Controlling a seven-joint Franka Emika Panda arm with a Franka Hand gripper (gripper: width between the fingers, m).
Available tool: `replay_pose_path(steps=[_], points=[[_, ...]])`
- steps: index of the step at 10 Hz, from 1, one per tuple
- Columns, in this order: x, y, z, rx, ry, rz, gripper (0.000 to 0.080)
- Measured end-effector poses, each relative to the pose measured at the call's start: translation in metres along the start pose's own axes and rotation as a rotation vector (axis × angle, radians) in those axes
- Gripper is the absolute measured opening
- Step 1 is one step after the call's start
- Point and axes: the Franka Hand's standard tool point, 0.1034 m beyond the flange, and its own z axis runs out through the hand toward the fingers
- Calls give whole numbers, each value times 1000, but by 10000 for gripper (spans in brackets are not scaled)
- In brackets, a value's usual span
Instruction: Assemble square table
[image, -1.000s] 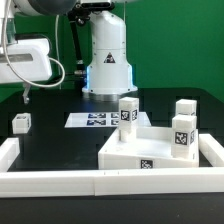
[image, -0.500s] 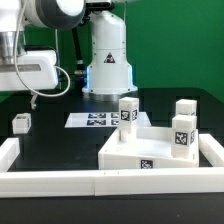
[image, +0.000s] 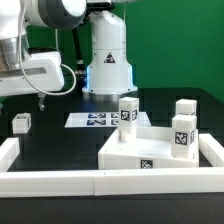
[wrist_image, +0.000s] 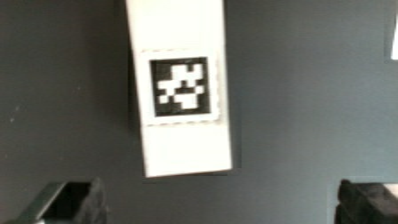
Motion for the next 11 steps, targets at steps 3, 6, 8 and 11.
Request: replay_pose_path(steps=[3, 6, 8, 11], points=[[-8, -9, 18, -6, -166, -28, 649], [-4, -8, 19, -47, -274, -79, 649], [2, -10, 21, -32, -321, -87, 649], [1, -10, 23, -32, -324, -88, 649]])
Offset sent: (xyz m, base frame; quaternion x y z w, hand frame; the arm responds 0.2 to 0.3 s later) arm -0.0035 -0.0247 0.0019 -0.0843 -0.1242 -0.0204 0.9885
